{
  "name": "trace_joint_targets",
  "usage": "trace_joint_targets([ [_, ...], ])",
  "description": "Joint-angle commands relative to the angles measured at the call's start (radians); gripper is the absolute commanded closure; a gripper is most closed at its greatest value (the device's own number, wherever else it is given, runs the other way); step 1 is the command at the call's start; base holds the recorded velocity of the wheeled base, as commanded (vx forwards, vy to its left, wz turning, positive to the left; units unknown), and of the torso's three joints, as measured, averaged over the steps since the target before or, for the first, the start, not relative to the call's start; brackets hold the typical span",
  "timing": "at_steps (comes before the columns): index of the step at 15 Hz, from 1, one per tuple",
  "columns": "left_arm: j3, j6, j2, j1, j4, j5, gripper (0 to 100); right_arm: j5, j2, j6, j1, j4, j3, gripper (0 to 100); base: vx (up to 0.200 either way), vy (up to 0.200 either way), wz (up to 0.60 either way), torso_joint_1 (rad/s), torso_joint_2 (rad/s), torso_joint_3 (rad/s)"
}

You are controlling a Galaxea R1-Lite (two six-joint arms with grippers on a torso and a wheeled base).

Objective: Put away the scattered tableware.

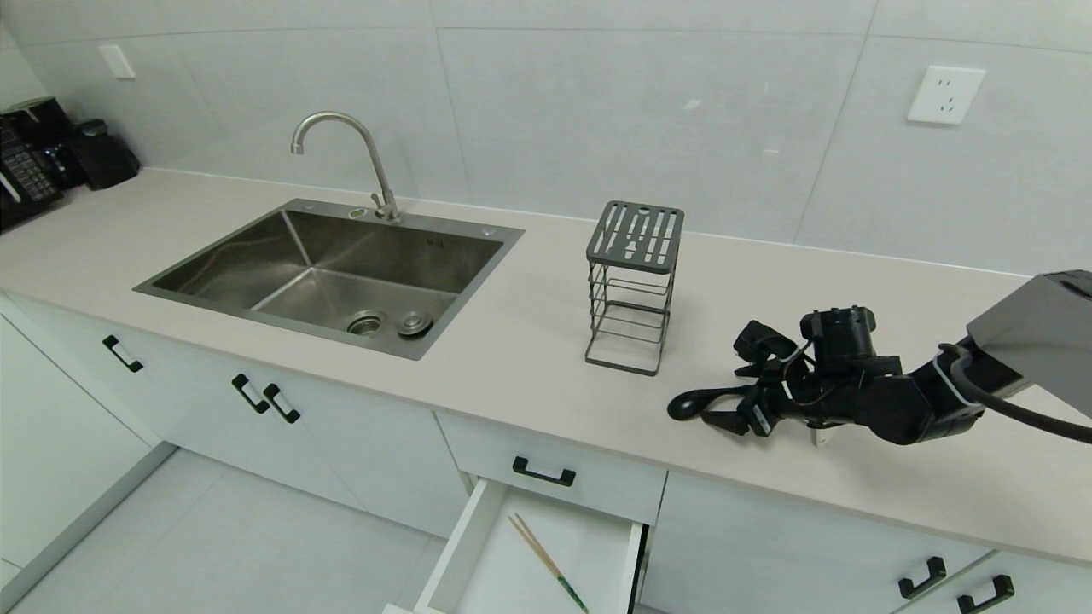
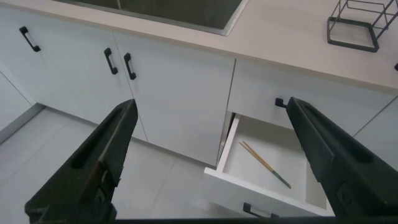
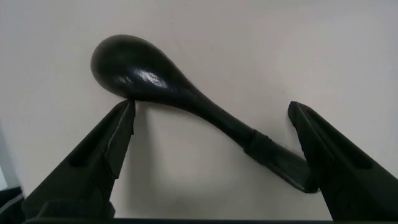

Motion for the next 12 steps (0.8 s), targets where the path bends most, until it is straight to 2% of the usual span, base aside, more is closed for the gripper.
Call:
trace_joint_targets([
  [1, 0.0, 0.0, 0.0, 0.0, 0.0, 0.0, 0, 0.0, 0.046, 0.002, 0.015, 0.011, -0.041, 0, 0.0, 0.0, 0.0, 0.0, 0.0, 0.0],
  [3, 0.0, 0.0, 0.0, 0.0, 0.0, 0.0, 0, 0.001, 0.064, 0.004, 0.027, 0.014, -0.067, 0, 0.0, 0.0, 0.0, 0.0, 0.0, 0.0],
  [4, 0.0, 0.0, 0.0, 0.0, 0.0, 0.0, 0, 0.0, 0.067, 0.004, 0.03, 0.018, -0.068, 100, 0.0, 0.0, 0.0, 0.0, 0.0, 0.0],
  [12, 0.0, 0.0, 0.0, 0.002, 0.0, 0.0, 0, -0.009, -0.034, 0.007, 0.072, 0.018, -0.024, 100, 0.0, 0.0, 0.0, 0.0, 0.0, 0.0],
])
